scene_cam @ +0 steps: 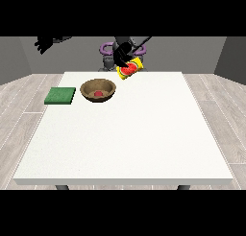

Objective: Pick the cup and pour the ball into the bowl, then pick the bowl and place it on the pad

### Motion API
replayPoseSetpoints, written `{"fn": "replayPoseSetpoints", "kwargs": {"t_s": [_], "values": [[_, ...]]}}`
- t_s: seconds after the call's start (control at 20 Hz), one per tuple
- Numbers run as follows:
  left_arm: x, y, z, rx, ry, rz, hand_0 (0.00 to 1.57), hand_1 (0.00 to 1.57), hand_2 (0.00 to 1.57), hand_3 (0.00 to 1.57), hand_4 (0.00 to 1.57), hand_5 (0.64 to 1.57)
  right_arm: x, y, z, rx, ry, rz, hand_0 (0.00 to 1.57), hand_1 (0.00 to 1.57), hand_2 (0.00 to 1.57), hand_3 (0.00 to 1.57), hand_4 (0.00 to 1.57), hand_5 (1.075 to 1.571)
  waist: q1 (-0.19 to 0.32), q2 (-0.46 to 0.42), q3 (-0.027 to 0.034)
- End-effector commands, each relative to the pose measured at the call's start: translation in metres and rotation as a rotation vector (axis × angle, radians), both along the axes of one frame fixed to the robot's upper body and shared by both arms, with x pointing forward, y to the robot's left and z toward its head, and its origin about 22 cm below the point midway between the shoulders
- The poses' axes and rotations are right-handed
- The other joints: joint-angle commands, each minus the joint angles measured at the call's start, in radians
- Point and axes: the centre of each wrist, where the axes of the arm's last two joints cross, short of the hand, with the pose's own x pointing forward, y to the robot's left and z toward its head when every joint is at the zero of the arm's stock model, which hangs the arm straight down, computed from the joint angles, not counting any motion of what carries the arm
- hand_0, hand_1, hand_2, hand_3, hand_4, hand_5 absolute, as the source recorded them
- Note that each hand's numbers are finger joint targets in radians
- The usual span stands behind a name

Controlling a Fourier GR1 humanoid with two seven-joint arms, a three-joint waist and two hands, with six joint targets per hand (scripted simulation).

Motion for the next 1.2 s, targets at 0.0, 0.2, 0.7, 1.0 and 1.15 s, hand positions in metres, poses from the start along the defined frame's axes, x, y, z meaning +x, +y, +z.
{"fn": "replayPoseSetpoints", "kwargs": {"t_s": [0.0, 0.2, 0.7, 1.0, 1.15], "values": [[0.005, 0.021, 0.005, -0.218, 0.021, 0.019, 1.53, 1.53, 1.57, 1.57, 1.25, 1.515, 0.002, -0.001, 0.007, -0.005, 0.002, -0.026, 0.0, 0.0, 0.0, 0.32, 0.53, 1.569, 0.041, 0.008, -0.0009], [-0.011, 0.025, -0.003, -0.653, 0.09, 0.068, 0.76, 0.76, 1.57, 1.57, 0.99, 1.565, -0.011, -0.018, -0.001, -0.011, 0.031, -0.13, 0.0, 0.0, 0.0, 0.32, 0.53, 1.569, 0.138, -0.034, -0.003], [-0.038, 0.074, -0.032, -1.589, 0.27, 0.273, 0.79, 0.79, 0.49, 0.0, 0.9, 1.541, -0.005, 0.014, -0.007, 0.036, -0.012, -0.095, 0.0, 0.0, 0.0, 0.24, 0.58, 1.563, 0.14, 0.084, -0.0226], [-0.076, 0.08, -0.04, -2.0, 0.433, 0.077, 0.0, 0.0, 0.0, 0.0, 0.88, 1.469, 0.013, 0.05, 0.001, 0.034, -0.074, -0.055, 0.0, 0.0, 0.0, 0.23, 0.58, 1.567, 0.141, 0.185, -0.0115], [-0.084, 0.084, -0.042, -2.081, 0.482, -0.08, 0.0, 0.0, 0.0, 0.0, 0.9, 1.457, 0.01, 0.074, -0.016, 0.009, -0.09, -0.11, 0.0, 0.0, 0.0, 0.0, 0.55, 1.567, 0.189, 0.23, -0.0043]]}}
